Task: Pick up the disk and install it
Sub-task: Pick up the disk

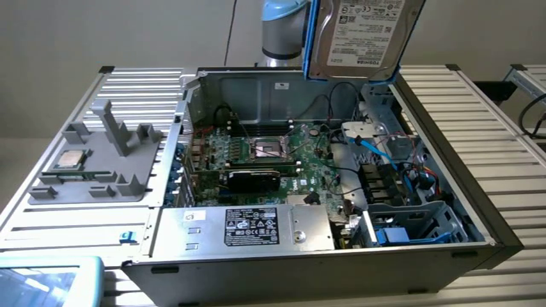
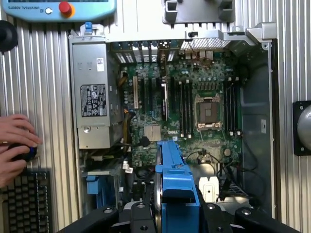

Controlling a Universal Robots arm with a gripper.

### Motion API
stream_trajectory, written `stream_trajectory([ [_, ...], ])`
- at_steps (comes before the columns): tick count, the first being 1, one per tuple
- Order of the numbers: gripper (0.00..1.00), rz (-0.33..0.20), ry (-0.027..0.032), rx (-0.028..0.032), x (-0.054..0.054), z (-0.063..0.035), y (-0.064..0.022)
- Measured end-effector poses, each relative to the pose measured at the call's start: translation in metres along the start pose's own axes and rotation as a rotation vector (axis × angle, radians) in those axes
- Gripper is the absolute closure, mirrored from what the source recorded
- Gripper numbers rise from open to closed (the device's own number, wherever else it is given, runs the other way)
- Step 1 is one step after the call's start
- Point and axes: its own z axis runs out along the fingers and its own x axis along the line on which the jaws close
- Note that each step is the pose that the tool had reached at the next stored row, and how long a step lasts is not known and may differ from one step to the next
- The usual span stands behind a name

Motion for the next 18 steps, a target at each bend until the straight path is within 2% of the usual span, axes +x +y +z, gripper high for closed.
stream_trajectory([
  [6, 0.63, 0.000, -0.0003, 0.0000, 0.014, 0.0001, -0.0188],
  [18, 0.63, 0.000, -0.0003, -0.0001, 0.026, 0.0012, -0.0718],
])
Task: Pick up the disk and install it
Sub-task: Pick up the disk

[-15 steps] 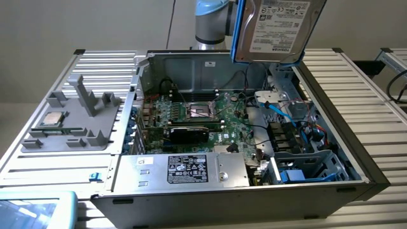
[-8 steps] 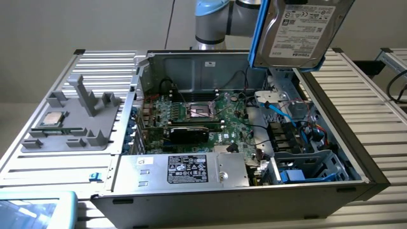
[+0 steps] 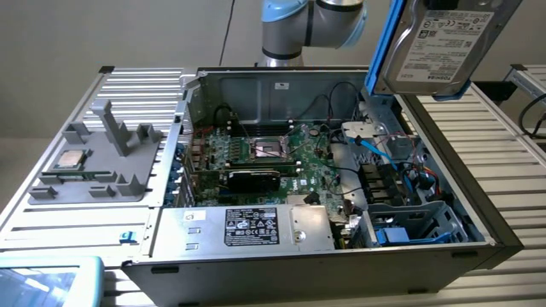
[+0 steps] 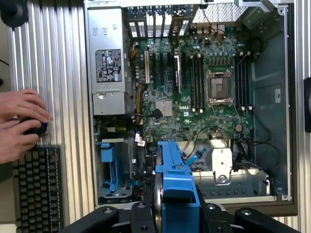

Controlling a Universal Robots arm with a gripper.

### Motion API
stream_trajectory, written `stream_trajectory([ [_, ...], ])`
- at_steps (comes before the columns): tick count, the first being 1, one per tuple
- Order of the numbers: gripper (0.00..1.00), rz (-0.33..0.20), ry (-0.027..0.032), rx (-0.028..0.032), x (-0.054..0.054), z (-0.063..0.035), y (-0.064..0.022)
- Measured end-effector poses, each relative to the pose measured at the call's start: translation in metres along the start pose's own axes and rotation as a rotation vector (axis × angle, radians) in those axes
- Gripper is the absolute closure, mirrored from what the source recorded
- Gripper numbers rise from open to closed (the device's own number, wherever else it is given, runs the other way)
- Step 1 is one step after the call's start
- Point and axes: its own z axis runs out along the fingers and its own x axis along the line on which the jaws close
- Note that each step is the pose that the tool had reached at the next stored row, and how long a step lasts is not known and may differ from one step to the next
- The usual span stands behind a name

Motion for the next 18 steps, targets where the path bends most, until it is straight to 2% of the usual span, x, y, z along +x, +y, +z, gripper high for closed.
stream_trajectory([
  [3, 0.63, 0.000, -0.0001, 0.0000, 0.006, 0.0001, -0.0063],
  [12, 0.63, 0.000, 0.0000, 0.0001, 0.029, -0.0003, -0.0127],
  [18, 0.63, 0.000, 0.0001, 0.0000, 0.039, 0.0000, -0.0195],
])
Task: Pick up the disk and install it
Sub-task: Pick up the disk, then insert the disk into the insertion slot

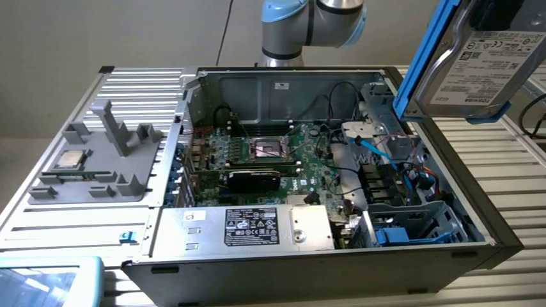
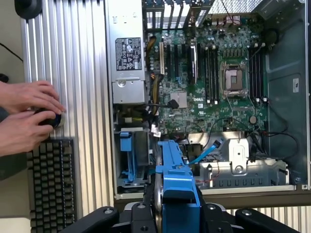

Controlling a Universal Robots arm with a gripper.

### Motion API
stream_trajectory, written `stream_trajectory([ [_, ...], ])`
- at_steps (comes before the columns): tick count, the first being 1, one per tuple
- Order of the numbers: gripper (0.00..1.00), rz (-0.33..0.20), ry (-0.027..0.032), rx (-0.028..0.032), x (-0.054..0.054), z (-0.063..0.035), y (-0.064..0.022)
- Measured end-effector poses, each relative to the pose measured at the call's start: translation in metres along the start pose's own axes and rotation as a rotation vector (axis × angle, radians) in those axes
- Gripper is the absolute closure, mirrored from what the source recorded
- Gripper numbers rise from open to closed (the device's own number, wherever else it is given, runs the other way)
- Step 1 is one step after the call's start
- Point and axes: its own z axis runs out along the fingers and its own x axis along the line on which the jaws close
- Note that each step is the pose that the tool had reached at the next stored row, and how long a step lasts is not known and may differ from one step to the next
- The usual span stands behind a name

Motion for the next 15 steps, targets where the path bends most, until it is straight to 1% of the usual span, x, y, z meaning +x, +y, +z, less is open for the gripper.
stream_trajectory([
  [5, 0.63, 0.000, -0.0001, 0.0000, 0.0072, 0.0005, -0.0054],
  [7, 0.63, 0.000, 0.0000, 0.0001, 0.0092, 0.0007, -0.0063],
  [15, 0.63, 0.001, -0.0001, 0.0000, 0.0093, 0.0008, -0.0064],
])
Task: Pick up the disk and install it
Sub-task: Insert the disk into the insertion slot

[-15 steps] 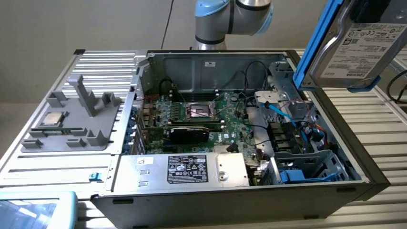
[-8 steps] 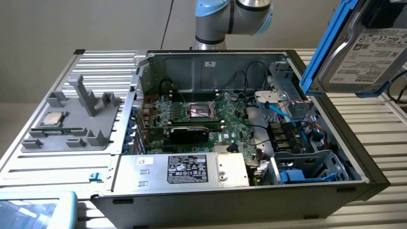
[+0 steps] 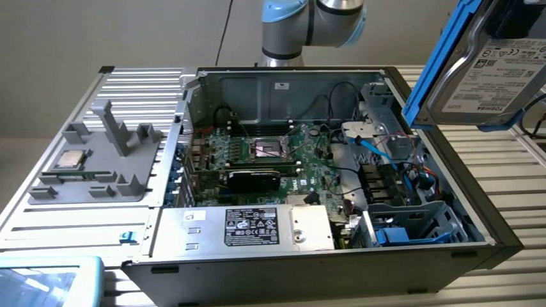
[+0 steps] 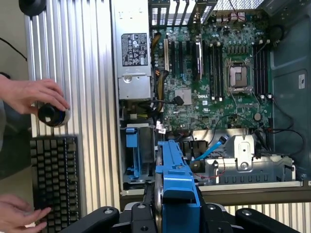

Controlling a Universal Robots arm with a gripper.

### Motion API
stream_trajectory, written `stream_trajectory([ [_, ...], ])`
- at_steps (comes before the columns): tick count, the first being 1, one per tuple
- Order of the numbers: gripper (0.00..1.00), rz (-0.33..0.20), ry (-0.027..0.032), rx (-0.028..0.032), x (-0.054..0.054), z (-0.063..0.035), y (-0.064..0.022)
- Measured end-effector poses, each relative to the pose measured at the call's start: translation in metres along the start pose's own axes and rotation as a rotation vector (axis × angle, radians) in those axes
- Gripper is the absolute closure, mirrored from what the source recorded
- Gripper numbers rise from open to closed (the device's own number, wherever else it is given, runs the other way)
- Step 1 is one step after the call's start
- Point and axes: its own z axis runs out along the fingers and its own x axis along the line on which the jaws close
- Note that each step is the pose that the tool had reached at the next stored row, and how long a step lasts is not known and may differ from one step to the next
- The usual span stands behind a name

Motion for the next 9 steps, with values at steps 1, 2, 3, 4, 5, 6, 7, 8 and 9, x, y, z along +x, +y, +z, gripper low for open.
stream_trajectory([
  [1, 0.63, 0.000, 0.0000, 0.0000, 0.0000, 0.0000, 0.0000],
  [2, 0.63, 0.000, 0.0000, 0.0000, 0.0000, 0.0000, 0.0000],
  [3, 0.63, 0.000, 0.0000, 0.0000, 0.0000, 0.0000, 0.0000],
  [4, 0.63, 0.000, 0.0001, 0.0000, 0.0000, 0.0000, 0.0000],
  [5, 0.63, 0.000, 0.0001, 0.0000, 0.0000, 0.0000, 0.0000],
  [6, 0.63, 0.000, 0.0000, 0.0000, 0.0000, 0.0000, 0.0000],
  [7, 0.63, 0.000, 0.0000, 0.0000, 0.0000, 0.0000, 0.0000],
  [8, 0.63, 0.000, 0.0000, 0.0000, 0.0000, 0.0001, 0.0000],
  [9, 0.63, 0.000, -0.0001, 0.0001, 0.0001, 0.0006, 0.0000],
])
